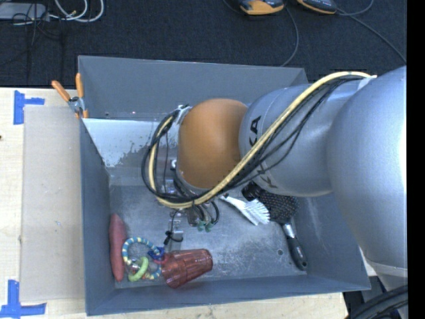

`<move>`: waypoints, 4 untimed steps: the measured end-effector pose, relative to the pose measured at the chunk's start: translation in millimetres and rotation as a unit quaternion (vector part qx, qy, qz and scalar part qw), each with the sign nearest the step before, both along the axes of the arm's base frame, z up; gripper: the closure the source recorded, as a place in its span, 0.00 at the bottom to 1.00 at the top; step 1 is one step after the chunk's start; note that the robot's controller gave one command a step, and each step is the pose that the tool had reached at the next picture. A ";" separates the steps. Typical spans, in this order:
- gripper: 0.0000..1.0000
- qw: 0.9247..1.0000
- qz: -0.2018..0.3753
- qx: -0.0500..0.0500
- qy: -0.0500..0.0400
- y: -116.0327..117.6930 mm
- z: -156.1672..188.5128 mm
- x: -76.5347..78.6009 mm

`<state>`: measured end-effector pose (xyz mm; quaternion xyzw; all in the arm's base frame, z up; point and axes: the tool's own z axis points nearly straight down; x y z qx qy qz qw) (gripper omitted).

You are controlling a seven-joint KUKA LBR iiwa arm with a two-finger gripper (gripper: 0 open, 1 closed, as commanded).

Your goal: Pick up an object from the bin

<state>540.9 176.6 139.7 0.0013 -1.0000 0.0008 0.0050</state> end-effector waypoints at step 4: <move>0.00 0.998 0.058 0.003 -0.009 -32.0 -12.7 -22.0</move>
Offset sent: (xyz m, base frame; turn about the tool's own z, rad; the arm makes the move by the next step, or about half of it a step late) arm -0.0443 -0.0506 -0.0697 -0.1670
